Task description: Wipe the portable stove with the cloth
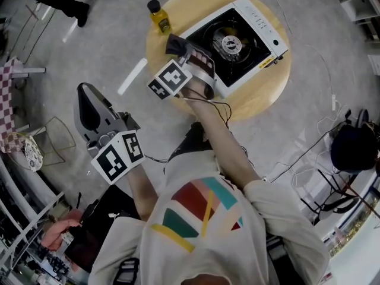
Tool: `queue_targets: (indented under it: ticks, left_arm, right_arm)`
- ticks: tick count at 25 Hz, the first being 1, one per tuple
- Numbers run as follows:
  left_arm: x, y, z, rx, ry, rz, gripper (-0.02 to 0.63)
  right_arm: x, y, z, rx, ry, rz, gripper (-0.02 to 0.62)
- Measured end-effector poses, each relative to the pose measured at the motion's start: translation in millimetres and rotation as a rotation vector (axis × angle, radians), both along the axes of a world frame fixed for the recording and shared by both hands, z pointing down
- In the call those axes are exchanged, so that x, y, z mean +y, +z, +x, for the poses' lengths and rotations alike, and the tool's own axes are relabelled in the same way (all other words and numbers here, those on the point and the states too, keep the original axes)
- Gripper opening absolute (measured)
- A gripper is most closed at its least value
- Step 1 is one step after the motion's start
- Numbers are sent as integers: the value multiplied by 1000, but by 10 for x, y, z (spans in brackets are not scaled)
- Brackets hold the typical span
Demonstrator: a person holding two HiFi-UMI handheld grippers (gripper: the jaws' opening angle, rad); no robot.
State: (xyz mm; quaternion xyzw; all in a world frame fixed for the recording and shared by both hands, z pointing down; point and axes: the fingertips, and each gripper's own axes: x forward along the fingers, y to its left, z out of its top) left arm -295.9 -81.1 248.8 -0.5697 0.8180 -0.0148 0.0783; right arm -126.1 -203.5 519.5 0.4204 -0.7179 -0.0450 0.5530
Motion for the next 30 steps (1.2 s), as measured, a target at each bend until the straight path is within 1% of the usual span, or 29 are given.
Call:
queue_targets:
  ticks: [6,11,16,23,30]
  left_arm:
    - [130,-57,226,-8,23,0,6]
    - [374,-115,479,-31,59,5,6]
    - [601,-106,664,-37,88,4,6]
    - [832,-40,831,-19,120,3,6]
    - [945,-1,1115,-8,176,11,6]
  right_arm:
    - [272,-40,319,-16,17,11,31]
    - [593,-44,619,-29,44,11,31]
    - [916,-37,863,-29,64,18,31]
    - [1345,-14,1222,-3,70,35,31]
    - [1667,21,1601,20,57,59,31]
